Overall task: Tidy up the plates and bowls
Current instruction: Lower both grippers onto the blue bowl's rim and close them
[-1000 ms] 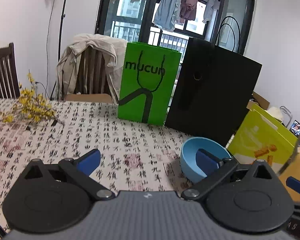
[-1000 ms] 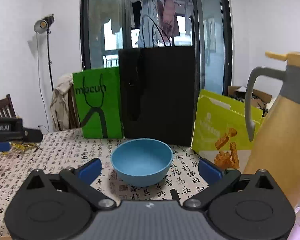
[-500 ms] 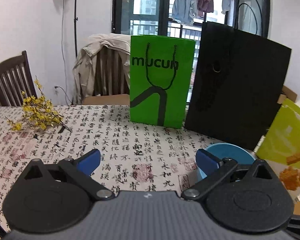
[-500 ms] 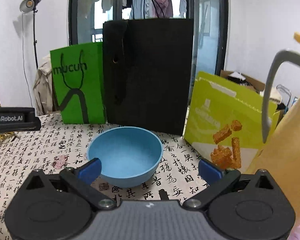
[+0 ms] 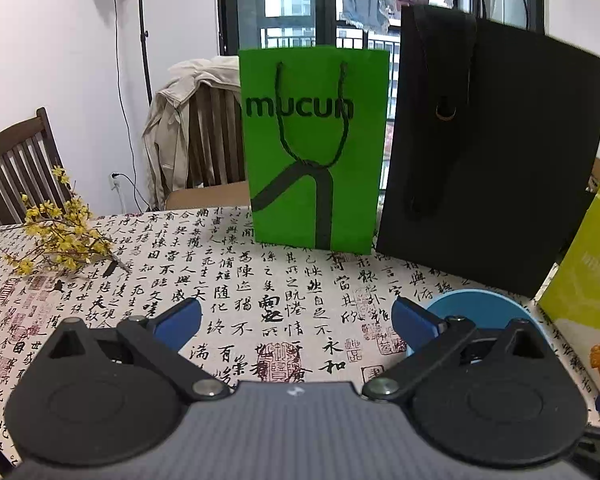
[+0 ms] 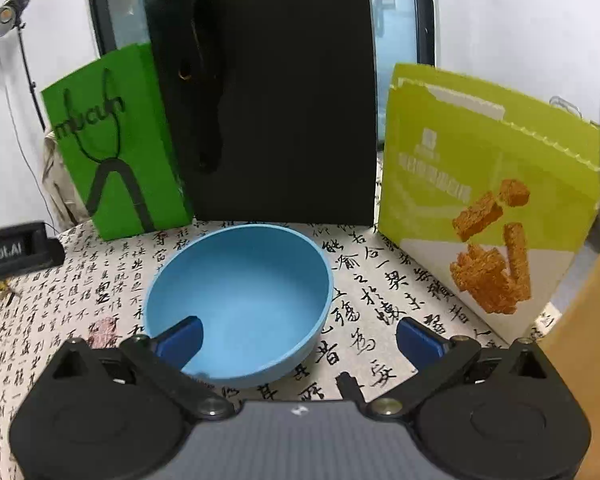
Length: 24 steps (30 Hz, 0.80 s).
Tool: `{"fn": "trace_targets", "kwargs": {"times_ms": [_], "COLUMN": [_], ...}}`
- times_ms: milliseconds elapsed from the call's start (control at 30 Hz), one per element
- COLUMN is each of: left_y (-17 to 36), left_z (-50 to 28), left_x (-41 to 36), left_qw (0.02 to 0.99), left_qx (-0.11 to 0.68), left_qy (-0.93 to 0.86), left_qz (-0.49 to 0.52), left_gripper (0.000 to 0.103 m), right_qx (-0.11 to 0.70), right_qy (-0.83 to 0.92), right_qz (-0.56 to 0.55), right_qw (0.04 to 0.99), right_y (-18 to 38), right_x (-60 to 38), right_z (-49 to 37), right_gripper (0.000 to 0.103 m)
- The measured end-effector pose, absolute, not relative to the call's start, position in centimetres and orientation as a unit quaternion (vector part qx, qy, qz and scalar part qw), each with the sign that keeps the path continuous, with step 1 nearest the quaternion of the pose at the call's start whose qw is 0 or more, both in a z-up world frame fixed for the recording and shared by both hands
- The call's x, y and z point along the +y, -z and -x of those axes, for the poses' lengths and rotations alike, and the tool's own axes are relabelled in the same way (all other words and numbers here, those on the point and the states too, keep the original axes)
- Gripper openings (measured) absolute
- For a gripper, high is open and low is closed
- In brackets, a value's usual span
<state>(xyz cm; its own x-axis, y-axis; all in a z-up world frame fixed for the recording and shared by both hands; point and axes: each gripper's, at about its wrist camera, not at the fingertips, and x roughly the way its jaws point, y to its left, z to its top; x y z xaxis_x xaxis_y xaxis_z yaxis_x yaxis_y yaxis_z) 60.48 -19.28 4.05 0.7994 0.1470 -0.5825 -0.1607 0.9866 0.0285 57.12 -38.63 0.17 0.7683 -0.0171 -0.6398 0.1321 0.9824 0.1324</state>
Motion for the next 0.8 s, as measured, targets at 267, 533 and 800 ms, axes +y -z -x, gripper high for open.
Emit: {"fn": "trace_targets", "kwargs": {"times_ms": [267,533,800], "left_y": [-3.1,-1.5,-0.1], "left_z": [-63.3,-65.8,-67.2], "left_x": [-20.2,-20.9,-22.6], "left_qw": [0.943,0.935,0.934], "left_qx": [0.321,0.347,0.353], "left_qy": [-0.087,-0.07,-0.049], "left_qz": [0.014,0.019,0.003], "left_gripper": [0.103,0.103,0.103], "right_qx": [0.337,0.334,0.342], "right_qy": [0.06,0.068,0.059], "right_qz": [-0.099,-0.093,-0.11], "right_qw": [0.934,0.935,0.931], "right_y": [0.4,1.9,3.0], "right_x": [-39.5,-39.3,-40.9], "right_z": [-59.6,-60.7,-62.0], "right_gripper": [0.103,0.103,0.1]}}
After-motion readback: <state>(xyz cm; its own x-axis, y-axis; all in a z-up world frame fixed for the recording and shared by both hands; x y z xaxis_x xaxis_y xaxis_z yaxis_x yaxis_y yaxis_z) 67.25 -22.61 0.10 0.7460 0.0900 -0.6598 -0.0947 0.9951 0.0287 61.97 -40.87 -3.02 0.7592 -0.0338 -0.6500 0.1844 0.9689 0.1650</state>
